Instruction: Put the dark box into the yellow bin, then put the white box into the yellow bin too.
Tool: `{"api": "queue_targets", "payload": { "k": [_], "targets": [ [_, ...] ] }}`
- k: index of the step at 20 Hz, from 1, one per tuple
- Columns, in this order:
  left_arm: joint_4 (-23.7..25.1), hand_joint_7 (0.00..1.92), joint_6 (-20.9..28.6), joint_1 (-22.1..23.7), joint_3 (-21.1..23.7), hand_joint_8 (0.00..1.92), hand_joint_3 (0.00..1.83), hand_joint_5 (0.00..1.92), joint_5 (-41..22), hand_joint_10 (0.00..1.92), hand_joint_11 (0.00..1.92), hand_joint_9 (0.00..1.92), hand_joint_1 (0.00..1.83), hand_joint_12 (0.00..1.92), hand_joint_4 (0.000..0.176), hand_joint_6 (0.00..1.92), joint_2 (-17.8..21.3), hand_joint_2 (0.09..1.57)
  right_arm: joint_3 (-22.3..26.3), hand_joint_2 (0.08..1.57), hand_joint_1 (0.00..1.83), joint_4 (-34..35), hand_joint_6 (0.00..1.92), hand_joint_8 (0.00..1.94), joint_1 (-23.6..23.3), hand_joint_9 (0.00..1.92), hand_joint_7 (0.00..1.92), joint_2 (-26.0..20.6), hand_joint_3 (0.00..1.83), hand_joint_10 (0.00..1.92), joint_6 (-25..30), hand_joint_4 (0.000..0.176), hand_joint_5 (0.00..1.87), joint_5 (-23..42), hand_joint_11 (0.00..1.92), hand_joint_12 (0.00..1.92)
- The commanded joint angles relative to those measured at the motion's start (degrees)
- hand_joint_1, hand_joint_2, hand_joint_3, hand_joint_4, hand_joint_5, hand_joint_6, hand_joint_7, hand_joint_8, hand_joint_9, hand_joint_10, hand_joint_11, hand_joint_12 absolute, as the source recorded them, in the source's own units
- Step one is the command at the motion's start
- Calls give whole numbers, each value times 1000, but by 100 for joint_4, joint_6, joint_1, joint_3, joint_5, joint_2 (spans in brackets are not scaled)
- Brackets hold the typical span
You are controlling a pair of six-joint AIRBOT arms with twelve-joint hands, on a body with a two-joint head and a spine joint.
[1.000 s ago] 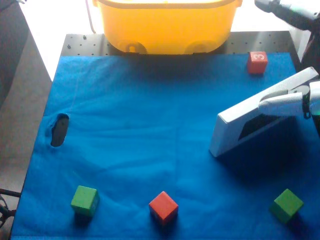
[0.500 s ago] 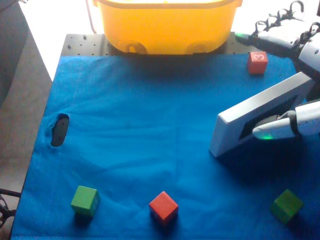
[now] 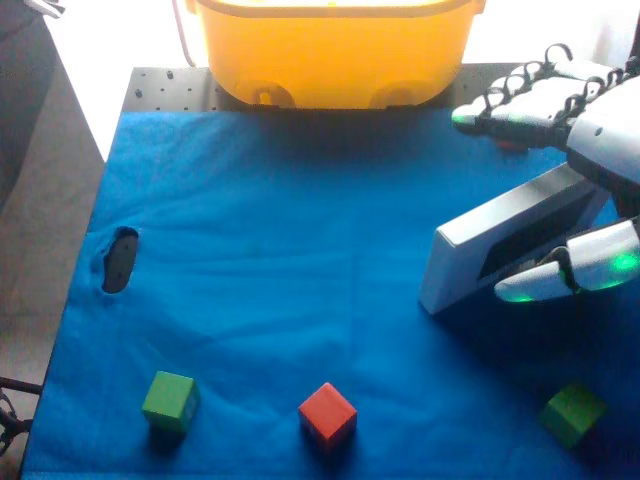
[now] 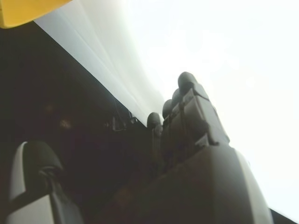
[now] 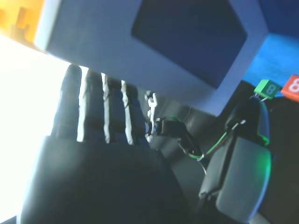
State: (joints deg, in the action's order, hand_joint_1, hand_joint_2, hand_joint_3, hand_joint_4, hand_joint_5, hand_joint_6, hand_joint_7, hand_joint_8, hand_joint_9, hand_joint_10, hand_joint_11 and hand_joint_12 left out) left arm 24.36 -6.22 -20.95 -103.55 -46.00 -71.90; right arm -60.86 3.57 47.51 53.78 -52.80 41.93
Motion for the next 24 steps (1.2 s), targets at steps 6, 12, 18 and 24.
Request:
{"api": "queue_targets", "payload": {
  "k": [6,12,18,24],
  "targets": [
    [-450,169,29,9,4,0,2,219,-677,0,0,207,879,822,111,0,86,812,-140,1004,1306,23,496,414,-59,1337,1344,159,1,122,10,0,1082,510,901,1189],
    [-527,211,29,-26,23,1,0,233,-718,0,9,218,856,625,144,0,133,829,-191,1068,1390,48,839,626,-145,977,1173,222,1,1158,10,0,995,495,693,1314],
    [-676,131,-82,-25,42,4,1,245,-777,3,0,222,938,783,152,13,214,832,-190,1037,1206,-74,678,1247,-717,1128,1093,234,0,1838,9,0,1153,538,1162,1903],
    [-820,121,-169,-37,61,3,4,215,-796,14,24,222,996,589,175,2,293,834,-267,1081,1212,-504,793,1452,-1615,808,873,238,0,1745,4,0,1057,547,779,1846]
  ]
}}
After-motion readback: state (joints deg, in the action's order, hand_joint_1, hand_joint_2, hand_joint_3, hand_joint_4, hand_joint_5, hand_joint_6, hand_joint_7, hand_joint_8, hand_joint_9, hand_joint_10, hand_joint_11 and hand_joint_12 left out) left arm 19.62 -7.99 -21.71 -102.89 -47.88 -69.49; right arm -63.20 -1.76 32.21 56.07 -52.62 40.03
